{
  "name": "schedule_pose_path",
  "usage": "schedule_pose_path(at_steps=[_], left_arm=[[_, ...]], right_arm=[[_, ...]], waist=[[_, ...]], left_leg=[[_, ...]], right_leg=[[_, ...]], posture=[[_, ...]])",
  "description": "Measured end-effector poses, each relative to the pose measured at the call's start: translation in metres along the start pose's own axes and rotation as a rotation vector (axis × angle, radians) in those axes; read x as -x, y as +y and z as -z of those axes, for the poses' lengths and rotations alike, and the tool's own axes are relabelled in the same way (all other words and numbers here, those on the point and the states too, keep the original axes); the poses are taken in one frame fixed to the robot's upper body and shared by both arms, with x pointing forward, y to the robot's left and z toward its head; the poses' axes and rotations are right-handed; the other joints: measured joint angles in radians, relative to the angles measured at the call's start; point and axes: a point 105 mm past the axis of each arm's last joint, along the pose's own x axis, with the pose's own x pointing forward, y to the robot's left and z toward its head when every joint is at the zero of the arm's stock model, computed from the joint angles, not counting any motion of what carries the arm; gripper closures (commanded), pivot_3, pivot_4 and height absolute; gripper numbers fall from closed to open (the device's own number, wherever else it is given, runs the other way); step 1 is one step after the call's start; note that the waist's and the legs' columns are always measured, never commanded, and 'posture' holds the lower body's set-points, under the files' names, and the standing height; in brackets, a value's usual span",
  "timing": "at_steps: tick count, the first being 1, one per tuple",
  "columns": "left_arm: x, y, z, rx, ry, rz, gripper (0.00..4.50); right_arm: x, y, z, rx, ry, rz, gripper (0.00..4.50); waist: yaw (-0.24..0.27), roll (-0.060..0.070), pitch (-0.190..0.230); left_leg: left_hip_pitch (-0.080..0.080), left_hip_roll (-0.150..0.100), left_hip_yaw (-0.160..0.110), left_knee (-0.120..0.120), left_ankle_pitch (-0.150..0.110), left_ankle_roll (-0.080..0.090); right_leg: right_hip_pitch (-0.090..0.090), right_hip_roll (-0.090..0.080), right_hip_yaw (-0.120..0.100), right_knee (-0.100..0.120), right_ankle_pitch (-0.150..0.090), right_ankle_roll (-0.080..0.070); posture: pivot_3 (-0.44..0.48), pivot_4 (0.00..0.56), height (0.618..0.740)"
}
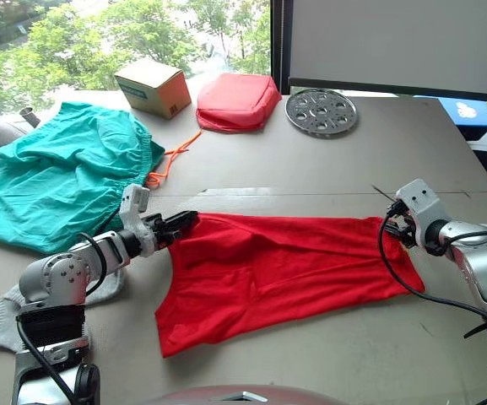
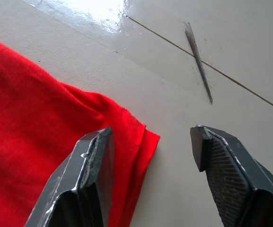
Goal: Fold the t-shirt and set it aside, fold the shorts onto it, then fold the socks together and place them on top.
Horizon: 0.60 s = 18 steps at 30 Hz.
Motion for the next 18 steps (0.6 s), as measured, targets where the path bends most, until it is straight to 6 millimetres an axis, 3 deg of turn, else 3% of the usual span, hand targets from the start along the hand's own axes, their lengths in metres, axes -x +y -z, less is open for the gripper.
schedule_pose_path(at_steps=[3, 5, 6, 7, 9, 10, 14, 18], left_arm=[[0.003, 0.006, -0.002, 0.034, -0.014, -0.022, 4.50], [0.006, 0.004, -0.003, 0.057, -0.012, 0.005, 4.50], [0.008, 0.002, -0.003, 0.059, -0.003, 0.027, 3.78], [0.010, 0.001, -0.004, 0.061, 0.002, 0.037, 3.54], [0.015, 0.002, -0.007, 0.064, 0.003, 0.047, 2.60], [0.020, 0.002, -0.010, 0.073, -0.008, 0.059, 2.16], [0.048, -0.008, -0.018, 0.030, 0.021, 0.152, 2.16], [0.061, -0.042, -0.004, -0.069, 0.134, 0.320, 2.16]], right_arm=[[0.009, 0.011, -0.012, -0.016, -0.069, -0.069, 1.76], [0.011, 0.023, -0.018, -0.040, -0.107, -0.132, 2.58], [0.011, 0.030, -0.019, -0.051, -0.114, -0.168, 3.18], [0.011, 0.035, -0.019, -0.058, -0.115, -0.193, 3.55], [0.009, 0.046, -0.018, -0.077, -0.115, -0.238, 4.49], [0.008, 0.051, -0.019, -0.083, -0.124, -0.255, 4.50], [0.004, 0.082, -0.028, -0.088, -0.173, -0.354, 4.50], [-0.001, 0.095, -0.028, -0.089, -0.167, -0.388, 4.50]], waist=[[0.000, 0.000, 0.000], [-0.001, -0.001, -0.001], [-0.001, -0.001, -0.001], [-0.001, -0.001, -0.001], [0.001, -0.001, -0.001], [0.000, -0.001, -0.001], [-0.004, -0.001, 0.000], [0.007, 0.003, 0.002]], left_leg=[[0.001, 0.000, 0.000, 0.000, 0.000, 0.000], [0.002, 0.000, -0.001, 0.000, 0.000, 0.000], [0.002, 0.000, -0.001, 0.000, 0.000, 0.000], [0.002, 0.000, -0.001, 0.000, 0.000, 0.000], [0.002, 0.000, -0.002, 0.000, 0.000, 0.000], [0.002, 0.000, -0.003, 0.000, 0.000, 0.000], [0.003, 0.002, -0.004, -0.001, 0.000, 0.000], [0.004, 0.001, -0.004, -0.001, 0.000, 0.000]], right_leg=[[0.001, 0.000, 0.000, 0.000, 0.000, 0.000], [0.001, 0.000, 0.000, 0.000, 0.000, 0.000], [0.001, 0.000, 0.000, 0.000, 0.000, 0.000], [0.001, 0.000, 0.000, 0.000, 0.000, 0.000], [0.001, 0.000, 0.000, 0.000, 0.000, 0.000], [0.001, 0.000, 0.000, 0.000, 0.000, 0.000], [0.001, 0.000, 0.000, 0.000, 0.000, 0.000], [0.001, -0.002, 0.001, 0.000, 0.000, 0.000]], posture=[[0.000, 0.150, 0.739], [0.000, 0.150, 0.739], [0.000, 0.150, 0.739], [0.000, 0.150, 0.739], [0.000, 0.150, 0.739], [0.000, 0.150, 0.739], [0.000, 0.150, 0.739], [0.000, 0.150, 0.739]])
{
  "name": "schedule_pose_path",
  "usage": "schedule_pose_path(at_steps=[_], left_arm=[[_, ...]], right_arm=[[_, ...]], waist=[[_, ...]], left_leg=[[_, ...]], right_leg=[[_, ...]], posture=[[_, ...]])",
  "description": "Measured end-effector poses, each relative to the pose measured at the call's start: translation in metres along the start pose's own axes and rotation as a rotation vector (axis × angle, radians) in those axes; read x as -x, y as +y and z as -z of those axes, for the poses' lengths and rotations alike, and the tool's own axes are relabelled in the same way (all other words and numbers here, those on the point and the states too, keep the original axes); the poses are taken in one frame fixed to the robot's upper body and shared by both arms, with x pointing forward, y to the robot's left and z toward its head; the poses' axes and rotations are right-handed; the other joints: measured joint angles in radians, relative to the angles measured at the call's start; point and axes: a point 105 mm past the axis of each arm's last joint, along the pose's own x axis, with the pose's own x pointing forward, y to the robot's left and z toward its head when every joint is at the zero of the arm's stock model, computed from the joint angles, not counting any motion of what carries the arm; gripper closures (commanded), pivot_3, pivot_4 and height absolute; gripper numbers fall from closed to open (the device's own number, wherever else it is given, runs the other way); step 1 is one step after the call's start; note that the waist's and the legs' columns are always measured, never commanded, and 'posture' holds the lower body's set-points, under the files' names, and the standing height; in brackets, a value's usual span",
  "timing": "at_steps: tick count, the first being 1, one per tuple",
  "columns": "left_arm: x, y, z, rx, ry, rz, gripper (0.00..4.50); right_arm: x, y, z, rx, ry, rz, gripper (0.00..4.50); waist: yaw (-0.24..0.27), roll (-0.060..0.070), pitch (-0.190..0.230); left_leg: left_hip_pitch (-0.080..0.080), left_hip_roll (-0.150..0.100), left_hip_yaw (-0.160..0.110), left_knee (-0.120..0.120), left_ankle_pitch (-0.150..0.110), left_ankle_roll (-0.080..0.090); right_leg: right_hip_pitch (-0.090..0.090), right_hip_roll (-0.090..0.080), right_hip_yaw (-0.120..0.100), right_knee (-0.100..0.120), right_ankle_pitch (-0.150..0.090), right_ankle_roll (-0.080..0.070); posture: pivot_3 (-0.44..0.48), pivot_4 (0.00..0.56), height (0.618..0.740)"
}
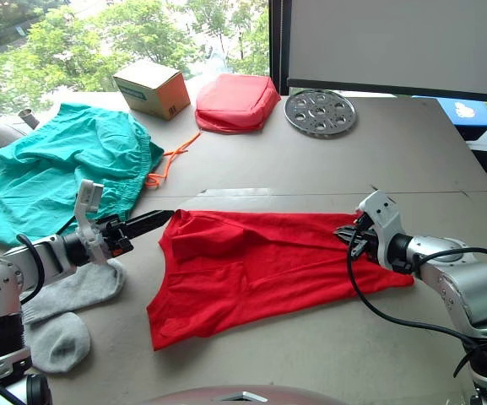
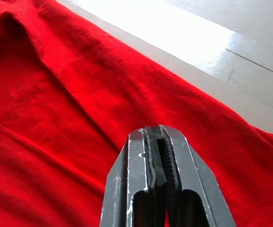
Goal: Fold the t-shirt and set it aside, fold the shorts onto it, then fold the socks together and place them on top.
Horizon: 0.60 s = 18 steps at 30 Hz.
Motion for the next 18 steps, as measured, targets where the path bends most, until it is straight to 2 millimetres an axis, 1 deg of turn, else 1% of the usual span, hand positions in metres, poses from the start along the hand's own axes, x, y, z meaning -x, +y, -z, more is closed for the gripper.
schedule_pose_path(at_steps=[2, 4, 5, 6, 7, 9, 10, 11, 12, 14, 18], left_arm=[[-0.011, -0.013, 0.012, -0.025, 0.065, 0.064, 2.16], [-0.029, -0.024, 0.023, -0.025, 0.093, 0.123, 2.16], [-0.040, -0.027, 0.029, -0.020, 0.104, 0.144, 2.16], [-0.056, -0.029, 0.035, -0.021, 0.109, 0.141, 2.16], [-0.061, -0.028, 0.037, -0.020, 0.111, 0.131, 2.16], [-0.074, -0.017, 0.039, -0.027, 0.110, 0.068, 2.16], [-0.079, -0.004, 0.039, -0.026, 0.104, 0.007, 2.16], [-0.080, -0.001, 0.038, -0.024, 0.102, -0.008, 2.16], [-0.082, 0.007, 0.037, -0.018, 0.093, -0.043, 2.16], [-0.086, 0.014, 0.028, -0.003, 0.059, -0.068, 2.16], [-0.083, 0.027, 0.015, 0.049, 0.020, -0.102, 2.16]], right_arm=[[-0.004, 0.002, 0.001, 0.003, 0.001, 0.001, 4.50], [-0.006, 0.000, 0.000, 0.008, 0.002, 0.014, 4.50], [-0.007, -0.001, 0.000, 0.013, 0.004, 0.024, 4.50], [-0.009, -0.002, -0.001, 0.021, 0.005, 0.029, 4.50], [-0.009, -0.001, -0.001, 0.024, 0.005, 0.030, 4.50], [-0.009, -0.002, -0.001, 0.026, 0.006, 0.038, 4.50], [-0.009, -0.003, 0.000, 0.026, 0.010, 0.045, 4.50], [-0.009, -0.003, 0.000, 0.025, 0.011, 0.047, 4.50], [-0.008, -0.003, 0.002, 0.023, 0.016, 0.050, 4.50], [-0.008, -0.003, 0.005, 0.019, 0.025, 0.053, 4.50], [-0.007, -0.006, 0.005, 0.029, 0.031, 0.080, 4.50]], waist=[[0.002, 0.000, 0.000], [0.003, 0.000, 0.000], [0.003, 0.000, 0.000], [0.002, -0.001, 0.000], [0.001, -0.001, 0.000], [-0.004, -0.001, 0.000], [-0.006, -0.001, 0.000], [-0.007, 0.000, 0.000], [-0.007, -0.001, 0.000], [-0.006, -0.001, -0.001], [-0.007, -0.001, -0.001]], left_leg=[[0.000, -0.001, 0.000, 0.000, 0.000, 0.000], [0.001, -0.003, -0.001, 0.000, 0.000, 0.000], [0.001, -0.003, -0.001, 0.000, 0.000, 0.000], [0.000, -0.003, -0.001, 0.000, 0.000, 0.000], [0.000, -0.003, -0.002, 0.000, 0.000, 0.000], [0.001, -0.003, 0.000, 0.000, 0.000, 0.000], [0.001, -0.003, 0.000, -0.001, 0.000, 0.000], [0.001, -0.003, 0.000, -0.001, 0.000, 0.000], [0.001, -0.003, 0.000, -0.001, 0.000, 0.001], [0.002, -0.003, 0.000, 0.000, 0.000, 0.001], [0.003, -0.003, -0.002, 0.000, 0.000, 0.001]], right_leg=[[0.000, 0.000, 0.000, 0.000, 0.000, 0.000], [0.001, 0.000, 0.001, 0.000, 0.000, 0.000], [0.002, 0.000, 0.001, 0.000, 0.000, 0.000], [0.003, 0.001, 0.001, 0.000, 0.000, 0.000], [0.003, 0.001, 0.001, 0.000, 0.000, 0.000], [0.003, 0.002, 0.001, 0.000, 0.000, 0.000], [0.002, 0.002, 0.001, 0.000, 0.000, 0.000], [0.002, 0.002, 0.001, 0.000, 0.000, 0.000], [0.002, 0.002, 0.001, 0.000, 0.000, 0.000], [0.004, 0.002, 0.001, 0.000, 0.000, 0.000], [0.005, 0.002, 0.001, 0.000, 0.000, 0.000]], posture=[[0.000, 0.150, 0.739], [0.000, 0.150, 0.739], [0.000, 0.150, 0.739], [0.000, 0.150, 0.739], [0.000, 0.150, 0.739], [0.000, 0.150, 0.739], [0.000, 0.150, 0.739], [0.000, 0.150, 0.739], [0.000, 0.150, 0.739], [0.000, 0.150, 0.739], [0.000, 0.150, 0.739]])
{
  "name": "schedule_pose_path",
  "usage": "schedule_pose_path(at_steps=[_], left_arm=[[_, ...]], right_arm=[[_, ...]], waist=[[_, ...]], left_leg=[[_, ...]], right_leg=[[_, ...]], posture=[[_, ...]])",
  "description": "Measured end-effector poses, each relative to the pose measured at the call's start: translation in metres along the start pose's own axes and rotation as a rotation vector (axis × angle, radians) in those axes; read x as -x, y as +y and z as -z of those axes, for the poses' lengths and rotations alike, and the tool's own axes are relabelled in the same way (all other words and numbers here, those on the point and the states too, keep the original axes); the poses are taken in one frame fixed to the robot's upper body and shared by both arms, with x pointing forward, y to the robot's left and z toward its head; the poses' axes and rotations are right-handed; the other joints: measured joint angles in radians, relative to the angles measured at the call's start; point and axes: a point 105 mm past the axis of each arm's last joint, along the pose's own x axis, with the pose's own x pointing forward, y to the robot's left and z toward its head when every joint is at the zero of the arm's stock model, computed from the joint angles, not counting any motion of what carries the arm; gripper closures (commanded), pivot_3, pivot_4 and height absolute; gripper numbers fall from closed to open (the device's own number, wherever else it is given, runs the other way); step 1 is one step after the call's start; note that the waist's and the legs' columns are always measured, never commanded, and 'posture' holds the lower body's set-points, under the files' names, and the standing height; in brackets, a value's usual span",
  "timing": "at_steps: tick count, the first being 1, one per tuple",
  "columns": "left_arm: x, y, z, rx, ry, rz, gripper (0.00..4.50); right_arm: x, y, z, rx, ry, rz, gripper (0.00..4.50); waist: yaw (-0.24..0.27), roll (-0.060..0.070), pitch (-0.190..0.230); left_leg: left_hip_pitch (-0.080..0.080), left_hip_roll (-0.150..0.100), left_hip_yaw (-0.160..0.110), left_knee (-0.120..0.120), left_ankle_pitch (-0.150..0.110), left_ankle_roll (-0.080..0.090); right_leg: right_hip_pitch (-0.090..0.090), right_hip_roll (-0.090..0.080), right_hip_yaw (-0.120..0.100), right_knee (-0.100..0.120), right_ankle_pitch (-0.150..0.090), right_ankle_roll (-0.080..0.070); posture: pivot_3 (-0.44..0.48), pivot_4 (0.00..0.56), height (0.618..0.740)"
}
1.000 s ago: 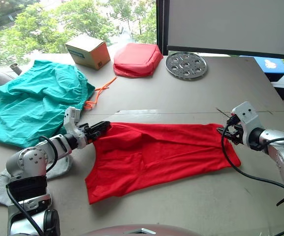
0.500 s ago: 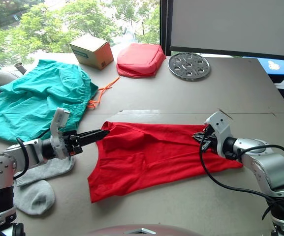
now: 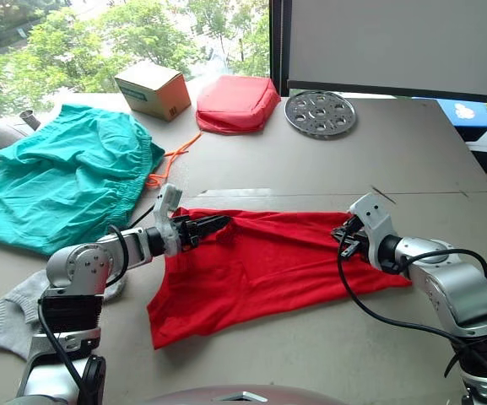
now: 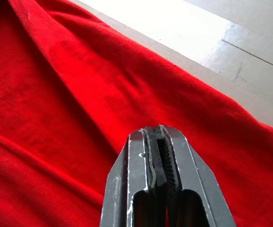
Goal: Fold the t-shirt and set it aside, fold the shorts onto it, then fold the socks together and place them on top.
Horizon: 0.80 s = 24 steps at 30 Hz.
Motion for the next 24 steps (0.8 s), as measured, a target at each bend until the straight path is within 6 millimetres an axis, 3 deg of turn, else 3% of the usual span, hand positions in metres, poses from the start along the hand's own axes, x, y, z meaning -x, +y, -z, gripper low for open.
schedule_pose_path(at_steps=[3, 6, 12, 19, 24], left_arm=[[0.004, -0.001, -0.001, 0.065, 0.009, 0.029, 2.16], [0.013, -0.007, 0.010, 0.033, 0.100, 0.069, 2.16], [0.018, -0.011, 0.017, 0.009, 0.157, 0.106, 2.16], [0.032, -0.013, 0.000, -0.024, 0.115, 0.142, 2.16], [0.031, -0.024, -0.012, -0.100, 0.070, 0.171, 2.16]], right_arm=[[-0.002, -0.007, 0.008, -0.003, 0.034, 0.041, 4.50], [-0.010, -0.015, 0.020, -0.015, 0.091, 0.075, 4.50], [-0.019, -0.040, 0.015, 0.080, 0.113, 0.191, 4.50], [-0.016, -0.059, 0.014, 0.110, 0.117, 0.270, 4.50], [0.004, -0.073, 0.016, 0.102, 0.166, 0.322, 4.50]], waist=[[-0.001, 0.000, 0.000], [-0.004, 0.001, 0.001], [0.001, -0.003, -0.002], [0.003, -0.002, -0.001], [0.003, 0.001, 0.001]], left_leg=[[0.000, 0.000, 0.000, 0.000, 0.000, 0.000], [0.000, 0.000, 0.000, 0.000, 0.000, 0.000], [0.001, 0.000, 0.000, 0.000, 0.000, 0.000], [-0.001, 0.000, -0.002, 0.000, 0.000, 0.000], [-0.001, -0.001, -0.002, 0.000, 0.000, 0.000]], right_leg=[[0.000, 0.000, 0.000, 0.000, 0.000, 0.000], [0.000, 0.000, 0.000, 0.000, 0.000, 0.000], [0.000, -0.001, 0.000, -0.001, 0.000, 0.000], [0.000, -0.001, -0.001, -0.001, 0.000, 0.000], [0.000, -0.002, -0.001, -0.001, 0.000, 0.000]], posture=[[0.000, 0.150, 0.739], [0.000, 0.150, 0.739], [0.000, 0.150, 0.739], [0.000, 0.150, 0.739], [0.000, 0.150, 0.739]])
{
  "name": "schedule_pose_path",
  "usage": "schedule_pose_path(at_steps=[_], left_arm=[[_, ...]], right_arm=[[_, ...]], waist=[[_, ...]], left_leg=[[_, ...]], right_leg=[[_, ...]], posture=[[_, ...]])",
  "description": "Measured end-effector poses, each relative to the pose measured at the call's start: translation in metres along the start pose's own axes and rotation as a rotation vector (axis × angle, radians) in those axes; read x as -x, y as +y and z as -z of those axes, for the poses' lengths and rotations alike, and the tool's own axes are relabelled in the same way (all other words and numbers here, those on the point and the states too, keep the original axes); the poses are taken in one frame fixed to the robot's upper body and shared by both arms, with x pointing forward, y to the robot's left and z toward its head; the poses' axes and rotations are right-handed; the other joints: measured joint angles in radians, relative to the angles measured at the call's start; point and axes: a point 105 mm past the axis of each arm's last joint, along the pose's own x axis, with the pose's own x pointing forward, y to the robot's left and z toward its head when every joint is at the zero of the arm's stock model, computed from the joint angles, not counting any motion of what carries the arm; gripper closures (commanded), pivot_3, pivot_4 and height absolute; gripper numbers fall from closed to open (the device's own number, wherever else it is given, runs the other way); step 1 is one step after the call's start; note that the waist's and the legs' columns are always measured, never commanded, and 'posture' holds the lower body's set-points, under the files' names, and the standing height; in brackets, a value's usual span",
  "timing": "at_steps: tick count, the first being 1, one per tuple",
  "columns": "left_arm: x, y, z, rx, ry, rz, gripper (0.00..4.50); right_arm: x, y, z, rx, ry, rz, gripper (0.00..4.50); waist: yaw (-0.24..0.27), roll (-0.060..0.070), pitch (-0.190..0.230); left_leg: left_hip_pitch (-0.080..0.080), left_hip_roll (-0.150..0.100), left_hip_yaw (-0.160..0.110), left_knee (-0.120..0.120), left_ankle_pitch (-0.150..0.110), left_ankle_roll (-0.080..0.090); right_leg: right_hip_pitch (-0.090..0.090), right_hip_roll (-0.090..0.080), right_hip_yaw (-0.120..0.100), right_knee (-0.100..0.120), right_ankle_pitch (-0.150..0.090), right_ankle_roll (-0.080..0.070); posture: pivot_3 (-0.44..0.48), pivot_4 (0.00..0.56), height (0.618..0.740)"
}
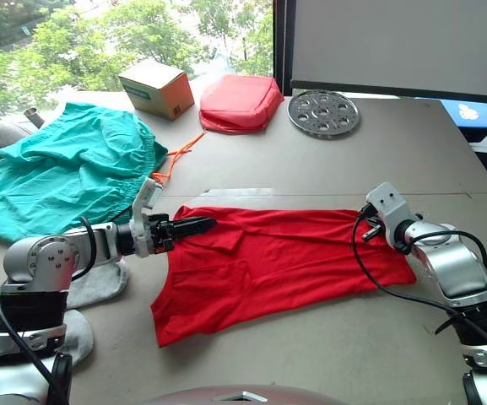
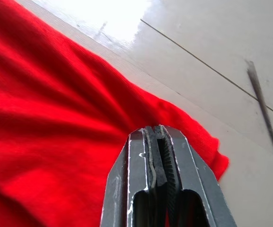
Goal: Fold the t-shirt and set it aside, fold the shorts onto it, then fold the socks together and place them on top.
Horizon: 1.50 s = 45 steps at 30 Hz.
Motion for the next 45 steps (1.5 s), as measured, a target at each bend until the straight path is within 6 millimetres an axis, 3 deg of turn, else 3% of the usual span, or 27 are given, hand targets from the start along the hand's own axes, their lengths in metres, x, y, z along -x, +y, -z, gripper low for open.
schedule_pose_path(at_steps=[5, 10, 19, 24, 27, 30, 33, 39, 45], left_arm=[[-0.007, 0.001, -0.002, -0.074, -0.021, -0.046, 2.16], [-0.014, 0.018, 0.024, -0.080, 0.044, -0.147, 2.16], [-0.013, 0.014, 0.032, -0.128, 0.038, -0.155, 2.16], [-0.013, 0.011, 0.035, -0.136, 0.032, -0.148, 2.16], [-0.014, 0.010, 0.035, -0.129, 0.026, -0.139, 2.16], [-0.014, 0.008, 0.036, -0.122, 0.024, -0.127, 2.12], [-0.014, 0.008, 0.036, -0.119, 0.022, -0.126, 2.12], [-0.013, 0.007, 0.038, -0.121, 0.023, -0.123, 2.12], [-0.013, 0.006, 0.039, -0.124, 0.023, -0.112, 2.12]], right_arm=[[0.011, 0.008, -0.022, -0.083, -0.082, -0.075, 4.50], [-0.012, 0.006, -0.008, -0.050, 0.009, -0.047, 4.50], [-0.033, -0.010, -0.013, 0.184, -0.003, 0.158, 4.50], [-0.024, -0.014, -0.010, 0.180, -0.024, 0.201, 4.50], [-0.008, -0.002, -0.013, 0.085, -0.069, 0.100, 4.50], [0.009, 0.008, -0.014, 0.046, -0.082, 0.014, 3.71], [0.030, 0.011, -0.002, 0.124, -0.018, -0.051, 2.31], [0.049, 0.010, 0.018, 0.327, 0.074, -0.097, 2.31], [0.039, 0.015, 0.021, 0.482, 0.070, -0.113, 2.31]], waist=[[-0.008, 0.001, 0.000], [-0.002, 0.001, 0.001], [-0.003, -0.001, 0.000], [-0.002, 0.002, 0.001], [-0.002, 0.003, 0.002], [-0.001, 0.004, 0.002], [0.000, 0.004, 0.002], [-0.003, 0.004, 0.003], [-0.001, 0.004, 0.003]], left_leg=[[0.001, 0.001, 0.001, 0.000, 0.000, 0.000], [0.000, 0.001, 0.002, 0.000, 0.000, 0.000], [0.001, 0.001, 0.001, 0.000, 0.000, 0.000], [0.000, 0.000, 0.001, 0.000, 0.000, 0.000], [0.001, 0.001, 0.001, -0.001, 0.000, 0.000], [0.000, 0.001, 0.001, 0.000, 0.000, 0.000], [0.000, 0.001, 0.000, 0.000, 0.000, 0.000], [0.000, 0.001, 0.001, 0.000, 0.000, 0.000], [0.000, 0.001, 0.001, 0.000, 0.000, 0.000]], right_leg=[[0.000, 0.001, 0.001, 0.000, 0.000, 0.000], [0.000, 0.001, 0.000, 0.000, 0.000, 0.000], [0.000, 0.001, 0.001, 0.000, 0.000, 0.000], [0.000, 0.000, 0.001, 0.000, 0.000, 0.000], [0.000, 0.001, 0.001, 0.000, 0.000, 0.000], [0.000, 0.000, 0.000, 0.000, 0.000, 0.000], [0.000, 0.000, -0.001, -0.002, -0.001, 0.002], [-0.001, 0.000, 0.000, -0.002, -0.003, 0.004], [-0.002, 0.000, 0.000, -0.002, -0.003, 0.004]], posture=[[0.000, 0.150, 0.739], [0.000, 0.150, 0.739], [0.000, 0.150, 0.739], [0.000, 0.150, 0.739], [0.000, 0.150, 0.739], [0.000, 0.150, 0.739], [0.000, 0.150, 0.739], [0.000, 0.150, 0.739], [0.000, 0.150, 0.739]])
